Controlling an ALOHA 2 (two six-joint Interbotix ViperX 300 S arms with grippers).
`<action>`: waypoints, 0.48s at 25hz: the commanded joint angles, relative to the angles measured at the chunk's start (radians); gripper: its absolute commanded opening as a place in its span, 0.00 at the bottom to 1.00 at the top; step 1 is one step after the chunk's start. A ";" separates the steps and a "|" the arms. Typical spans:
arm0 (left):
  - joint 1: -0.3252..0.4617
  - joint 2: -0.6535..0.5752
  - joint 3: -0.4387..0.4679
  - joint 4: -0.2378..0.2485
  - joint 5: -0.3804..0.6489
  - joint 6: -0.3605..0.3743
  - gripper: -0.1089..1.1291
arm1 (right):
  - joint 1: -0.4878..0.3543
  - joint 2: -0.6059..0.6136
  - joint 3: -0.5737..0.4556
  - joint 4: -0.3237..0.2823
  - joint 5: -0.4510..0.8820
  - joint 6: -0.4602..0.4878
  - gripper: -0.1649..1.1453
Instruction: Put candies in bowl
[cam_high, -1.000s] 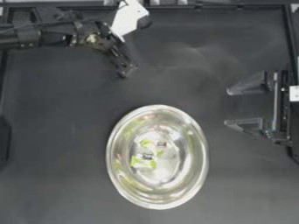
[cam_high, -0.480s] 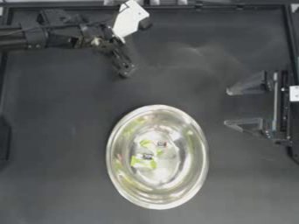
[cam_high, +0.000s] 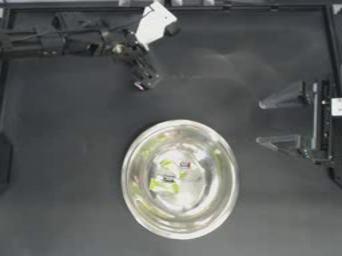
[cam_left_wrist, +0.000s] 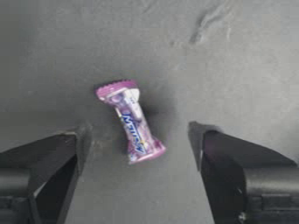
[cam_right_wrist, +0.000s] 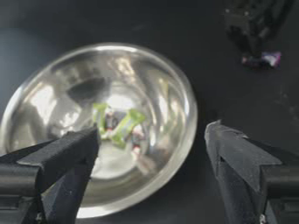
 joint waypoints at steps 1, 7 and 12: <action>-0.002 -0.031 -0.023 0.003 -0.002 0.002 0.87 | 0.000 0.000 -0.015 -0.005 -0.008 0.003 0.89; 0.000 -0.012 -0.026 0.003 0.000 0.005 0.87 | 0.002 0.000 -0.015 -0.005 -0.008 0.003 0.89; -0.002 -0.005 -0.025 0.002 0.003 0.006 0.78 | 0.000 0.000 -0.015 -0.006 -0.008 0.003 0.89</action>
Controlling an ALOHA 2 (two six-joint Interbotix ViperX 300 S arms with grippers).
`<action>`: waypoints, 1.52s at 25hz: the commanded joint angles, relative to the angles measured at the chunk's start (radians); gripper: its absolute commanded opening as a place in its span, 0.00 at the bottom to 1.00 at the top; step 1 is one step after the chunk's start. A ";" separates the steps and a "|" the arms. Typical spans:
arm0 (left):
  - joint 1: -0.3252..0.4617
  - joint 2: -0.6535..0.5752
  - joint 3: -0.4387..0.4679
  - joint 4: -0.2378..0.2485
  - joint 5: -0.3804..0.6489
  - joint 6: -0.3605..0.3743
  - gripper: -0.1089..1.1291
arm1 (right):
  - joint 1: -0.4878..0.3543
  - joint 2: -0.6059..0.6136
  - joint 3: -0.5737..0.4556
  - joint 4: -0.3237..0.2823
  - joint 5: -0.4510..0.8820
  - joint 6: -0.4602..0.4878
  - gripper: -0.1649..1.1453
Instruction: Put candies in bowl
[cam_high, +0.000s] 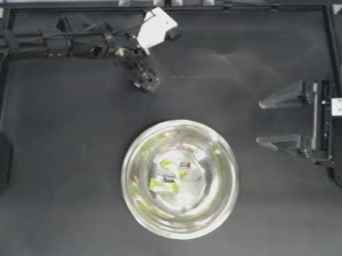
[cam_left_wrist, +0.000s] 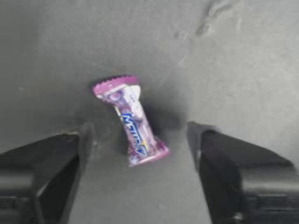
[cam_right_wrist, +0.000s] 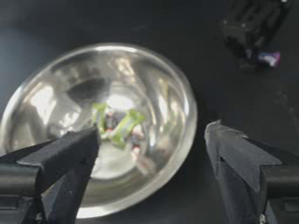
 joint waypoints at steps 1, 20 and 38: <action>0.000 -0.037 -0.026 0.000 -0.002 0.003 0.75 | 0.003 0.000 -0.015 -0.005 -0.008 0.002 0.89; 0.000 -0.034 -0.035 0.002 0.000 0.014 0.57 | 0.003 -0.015 -0.009 -0.002 -0.008 0.002 0.89; -0.060 -0.176 -0.078 0.002 0.048 0.123 0.53 | 0.002 -0.015 -0.009 0.000 -0.008 0.002 0.89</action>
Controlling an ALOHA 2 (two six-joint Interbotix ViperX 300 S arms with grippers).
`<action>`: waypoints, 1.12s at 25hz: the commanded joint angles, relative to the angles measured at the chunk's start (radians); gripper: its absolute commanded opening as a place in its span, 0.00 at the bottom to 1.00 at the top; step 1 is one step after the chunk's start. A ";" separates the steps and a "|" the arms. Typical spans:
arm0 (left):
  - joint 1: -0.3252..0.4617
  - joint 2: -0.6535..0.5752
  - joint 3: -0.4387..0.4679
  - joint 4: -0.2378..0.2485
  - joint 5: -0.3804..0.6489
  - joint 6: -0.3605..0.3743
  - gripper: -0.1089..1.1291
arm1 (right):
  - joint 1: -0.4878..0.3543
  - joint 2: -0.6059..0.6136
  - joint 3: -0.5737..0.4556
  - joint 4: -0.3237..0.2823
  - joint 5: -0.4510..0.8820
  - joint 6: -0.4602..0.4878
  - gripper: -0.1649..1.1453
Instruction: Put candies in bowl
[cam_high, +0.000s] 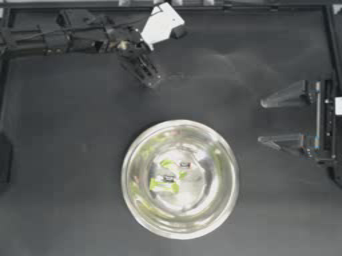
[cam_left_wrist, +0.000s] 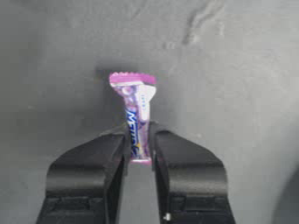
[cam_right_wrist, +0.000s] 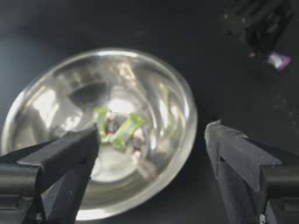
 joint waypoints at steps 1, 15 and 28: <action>-0.028 -0.146 -0.026 0.002 -0.002 0.006 0.53 | 0.002 0.002 -0.011 0.002 -0.006 0.002 0.89; -0.255 -0.337 -0.018 -0.002 -0.002 0.040 0.53 | 0.000 -0.032 0.009 0.018 -0.008 0.002 0.89; -0.440 -0.357 0.084 -0.064 -0.149 0.040 0.53 | 0.000 -0.055 0.021 0.020 -0.008 0.003 0.89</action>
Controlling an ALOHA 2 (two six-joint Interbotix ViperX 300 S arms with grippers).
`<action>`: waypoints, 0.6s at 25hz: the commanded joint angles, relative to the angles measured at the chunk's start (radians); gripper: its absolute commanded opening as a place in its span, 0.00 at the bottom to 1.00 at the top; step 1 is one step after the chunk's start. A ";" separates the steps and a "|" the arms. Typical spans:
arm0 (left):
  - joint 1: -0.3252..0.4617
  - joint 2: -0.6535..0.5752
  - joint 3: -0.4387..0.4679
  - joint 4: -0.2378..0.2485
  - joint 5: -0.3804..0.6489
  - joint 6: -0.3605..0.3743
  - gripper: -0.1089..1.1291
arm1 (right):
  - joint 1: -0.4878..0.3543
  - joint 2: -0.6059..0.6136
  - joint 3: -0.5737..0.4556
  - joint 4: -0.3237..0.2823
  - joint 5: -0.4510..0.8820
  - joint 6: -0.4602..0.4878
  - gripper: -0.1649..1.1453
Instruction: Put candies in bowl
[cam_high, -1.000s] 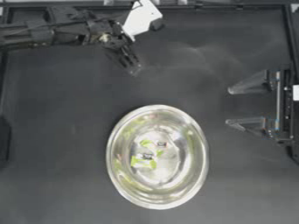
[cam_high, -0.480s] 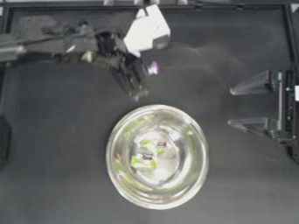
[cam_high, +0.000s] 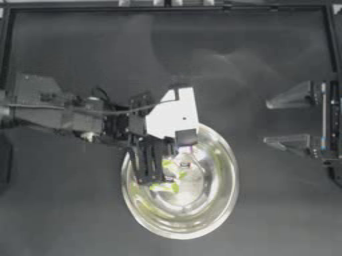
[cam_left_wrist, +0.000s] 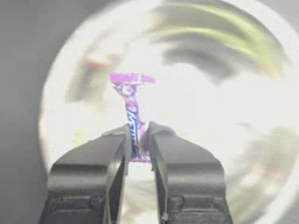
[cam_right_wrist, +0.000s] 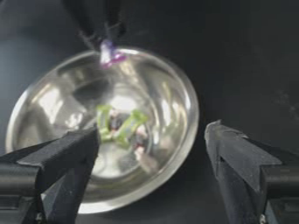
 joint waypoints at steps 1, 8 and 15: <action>-0.014 -0.064 0.040 -0.023 -0.087 0.000 0.53 | 0.000 -0.005 -0.011 0.002 -0.008 0.002 0.89; -0.020 -0.080 0.132 -0.072 -0.215 0.002 0.53 | 0.002 -0.005 -0.011 0.000 -0.018 0.003 0.89; -0.051 -0.067 0.152 -0.091 -0.235 0.058 0.74 | 0.000 -0.006 -0.011 0.000 -0.018 0.009 0.89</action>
